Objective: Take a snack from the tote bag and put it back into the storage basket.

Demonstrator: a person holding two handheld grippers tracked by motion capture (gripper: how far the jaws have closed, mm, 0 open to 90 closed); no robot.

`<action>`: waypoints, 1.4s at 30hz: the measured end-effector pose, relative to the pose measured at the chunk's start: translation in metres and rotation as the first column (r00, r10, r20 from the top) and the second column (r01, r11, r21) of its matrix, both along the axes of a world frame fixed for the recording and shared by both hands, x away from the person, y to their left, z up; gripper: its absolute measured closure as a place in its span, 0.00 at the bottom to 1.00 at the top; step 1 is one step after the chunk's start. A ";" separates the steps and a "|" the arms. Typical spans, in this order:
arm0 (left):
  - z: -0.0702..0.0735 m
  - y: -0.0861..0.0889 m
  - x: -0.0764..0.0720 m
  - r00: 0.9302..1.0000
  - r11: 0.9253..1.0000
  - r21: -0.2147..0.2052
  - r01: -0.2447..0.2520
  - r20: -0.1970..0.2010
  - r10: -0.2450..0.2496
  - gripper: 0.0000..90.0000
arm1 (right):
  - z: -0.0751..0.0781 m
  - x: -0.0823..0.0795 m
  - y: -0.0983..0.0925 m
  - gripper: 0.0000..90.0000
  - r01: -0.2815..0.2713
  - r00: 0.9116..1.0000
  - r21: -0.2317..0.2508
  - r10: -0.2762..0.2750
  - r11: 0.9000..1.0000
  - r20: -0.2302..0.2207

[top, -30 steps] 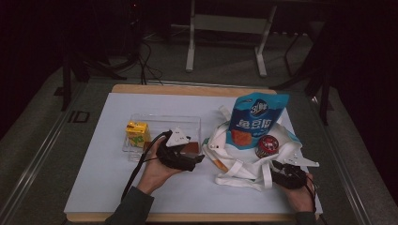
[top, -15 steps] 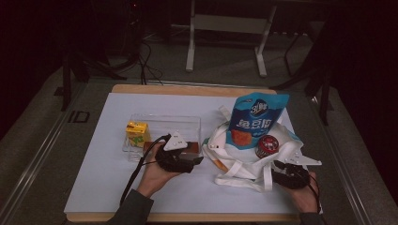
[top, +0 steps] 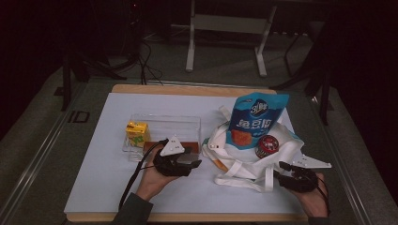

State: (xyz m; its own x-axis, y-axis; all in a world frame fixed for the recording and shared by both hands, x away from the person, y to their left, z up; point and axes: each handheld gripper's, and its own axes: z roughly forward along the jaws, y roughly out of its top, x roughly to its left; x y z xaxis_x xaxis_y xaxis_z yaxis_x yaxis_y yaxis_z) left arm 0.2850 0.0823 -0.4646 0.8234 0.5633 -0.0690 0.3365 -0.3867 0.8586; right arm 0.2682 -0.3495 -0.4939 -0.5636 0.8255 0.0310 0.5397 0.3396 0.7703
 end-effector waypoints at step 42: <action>-0.073 0.024 -0.003 1.000 0.999 0.046 -0.018 -0.022 0.019 0.55 | 0.026 0.006 -0.002 0.75 0.054 0.997 0.079 -0.059 0.995 0.056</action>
